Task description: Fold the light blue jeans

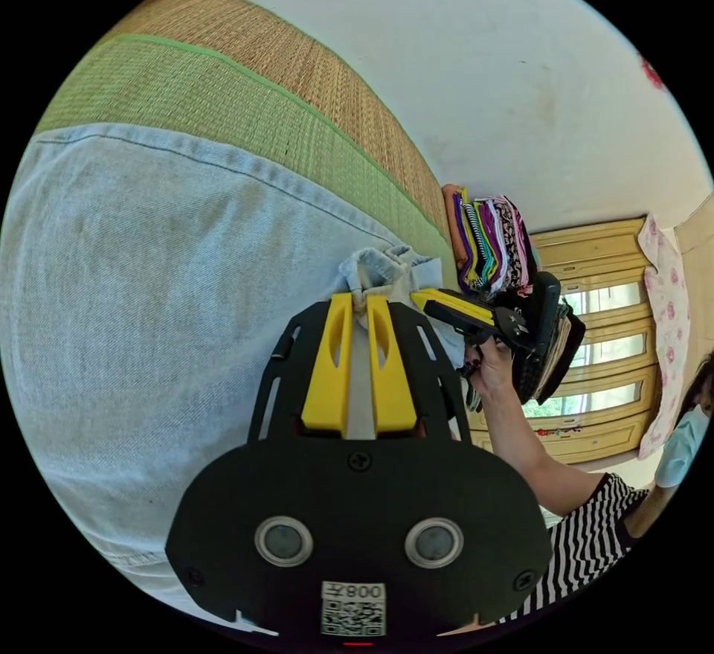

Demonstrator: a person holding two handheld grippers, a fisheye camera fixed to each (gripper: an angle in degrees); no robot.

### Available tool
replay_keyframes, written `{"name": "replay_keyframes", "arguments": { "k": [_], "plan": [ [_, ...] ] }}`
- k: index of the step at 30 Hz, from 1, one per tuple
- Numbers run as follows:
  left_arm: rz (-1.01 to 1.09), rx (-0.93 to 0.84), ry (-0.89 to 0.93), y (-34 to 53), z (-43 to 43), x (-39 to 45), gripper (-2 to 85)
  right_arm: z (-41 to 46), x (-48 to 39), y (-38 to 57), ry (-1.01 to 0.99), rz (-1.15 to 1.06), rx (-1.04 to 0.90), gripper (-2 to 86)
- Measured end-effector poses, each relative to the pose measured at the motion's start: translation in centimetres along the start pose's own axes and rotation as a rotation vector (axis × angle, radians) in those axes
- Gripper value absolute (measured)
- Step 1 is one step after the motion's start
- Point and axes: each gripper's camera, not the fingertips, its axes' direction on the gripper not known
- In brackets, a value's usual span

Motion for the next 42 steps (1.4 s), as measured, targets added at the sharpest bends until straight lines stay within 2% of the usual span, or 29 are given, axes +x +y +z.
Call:
{"name": "replay_keyframes", "arguments": {
  "k": [3, 7, 11, 14, 16, 20, 22, 26, 29, 32, 36, 42],
  "plan": [
    [0.074, 0.034, 0.070, 0.2, -0.7, 1.7, 3.1, -3.3, 0.0, 2.1, -0.026, 0.017, 0.118, 0.5],
    [0.273, 0.060, 0.195, -0.3, -1.4, 6.9, 3.0, -11.4, 0.9, 8.5, -0.016, 0.106, 0.383, 0.2],
    [0.523, 0.001, 0.296, -1.6, 1.4, 15.4, 3.7, -18.4, 2.7, 15.9, 0.059, 0.253, 0.582, 0.1],
    [0.617, -0.096, 0.330, -3.0, 6.1, 21.2, 5.3, -20.5, 5.6, 19.7, 0.137, 0.440, 0.619, 0.1],
    [0.618, -0.182, 0.349, -3.3, 9.3, 23.0, 6.8, -20.3, 8.2, 21.9, 0.121, 0.559, 0.608, 0.1],
    [0.598, -0.334, 0.186, -0.2, 13.7, 22.1, 8.2, -14.3, 14.8, 28.2, 0.058, 0.936, 0.452, 0.1],
    [0.606, -0.398, 0.125, 2.3, 14.0, 20.0, 8.2, -11.4, 16.2, 30.6, -0.044, 1.033, 0.401, 0.0],
    [0.565, -0.494, -0.052, 8.3, 12.2, 14.3, 7.8, -8.7, 14.9, 30.0, -0.069, 0.970, 0.385, 0.0],
    [0.489, -0.471, -0.104, 11.4, 9.8, 11.4, 7.5, -7.7, 14.3, 27.0, -0.061, 0.882, 0.305, -0.1],
    [0.468, -0.467, -0.196, 13.7, 8.7, 10.1, 6.9, -7.2, 12.2, 25.6, 0.089, 0.806, 0.196, -0.4],
    [0.432, -0.453, -0.217, 15.3, 8.4, 9.7, 4.1, -5.8, 10.1, 27.1, 0.267, 0.840, 0.123, -0.5],
    [0.443, -0.451, -0.245, 16.9, 8.0, 11.1, 1.5, -3.4, 13.4, 26.5, 0.150, 0.899, 0.167, -0.5]
  ]
}}
